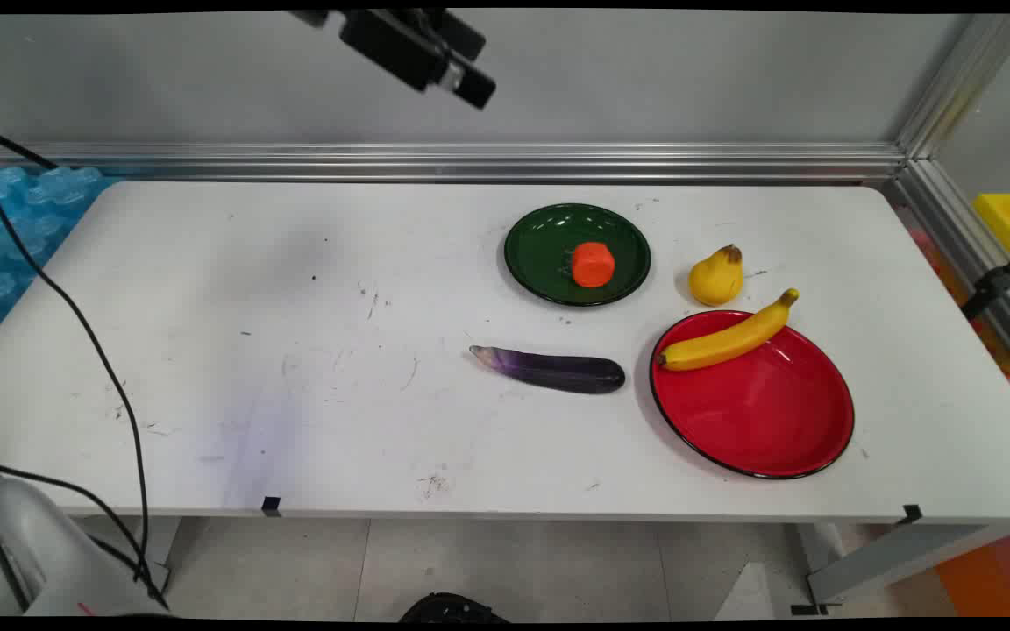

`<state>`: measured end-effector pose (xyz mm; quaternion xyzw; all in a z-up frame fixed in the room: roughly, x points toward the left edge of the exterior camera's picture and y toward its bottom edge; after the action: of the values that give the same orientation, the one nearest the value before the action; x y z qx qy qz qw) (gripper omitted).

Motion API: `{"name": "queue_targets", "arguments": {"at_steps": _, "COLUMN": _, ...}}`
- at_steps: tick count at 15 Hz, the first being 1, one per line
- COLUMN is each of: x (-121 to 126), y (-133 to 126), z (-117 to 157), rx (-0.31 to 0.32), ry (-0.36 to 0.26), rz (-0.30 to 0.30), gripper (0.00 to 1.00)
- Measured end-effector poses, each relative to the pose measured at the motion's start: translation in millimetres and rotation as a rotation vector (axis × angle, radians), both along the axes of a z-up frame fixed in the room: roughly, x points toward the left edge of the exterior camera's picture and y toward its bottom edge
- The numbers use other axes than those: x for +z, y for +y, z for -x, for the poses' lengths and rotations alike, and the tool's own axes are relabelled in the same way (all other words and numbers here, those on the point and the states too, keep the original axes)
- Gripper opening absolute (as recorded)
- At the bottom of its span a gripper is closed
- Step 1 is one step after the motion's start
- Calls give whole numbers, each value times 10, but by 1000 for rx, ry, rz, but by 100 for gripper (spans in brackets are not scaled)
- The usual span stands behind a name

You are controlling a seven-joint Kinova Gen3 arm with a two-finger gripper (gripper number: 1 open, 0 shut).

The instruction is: Pick up the mandarin from the green plate

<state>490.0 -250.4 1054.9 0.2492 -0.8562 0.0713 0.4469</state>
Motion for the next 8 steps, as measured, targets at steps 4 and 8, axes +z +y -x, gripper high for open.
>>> {"name": "queue_targets", "arguments": {"at_steps": 4, "x": -269, "y": -141, "z": 77, "rx": 48, "ry": -81, "rz": 1, "gripper": 100}}
{"name": "queue_targets", "arguments": {"at_steps": 8, "x": -586, "y": -384, "z": 184, "rx": 115, "ry": -168, "rz": -10, "gripper": 100}}
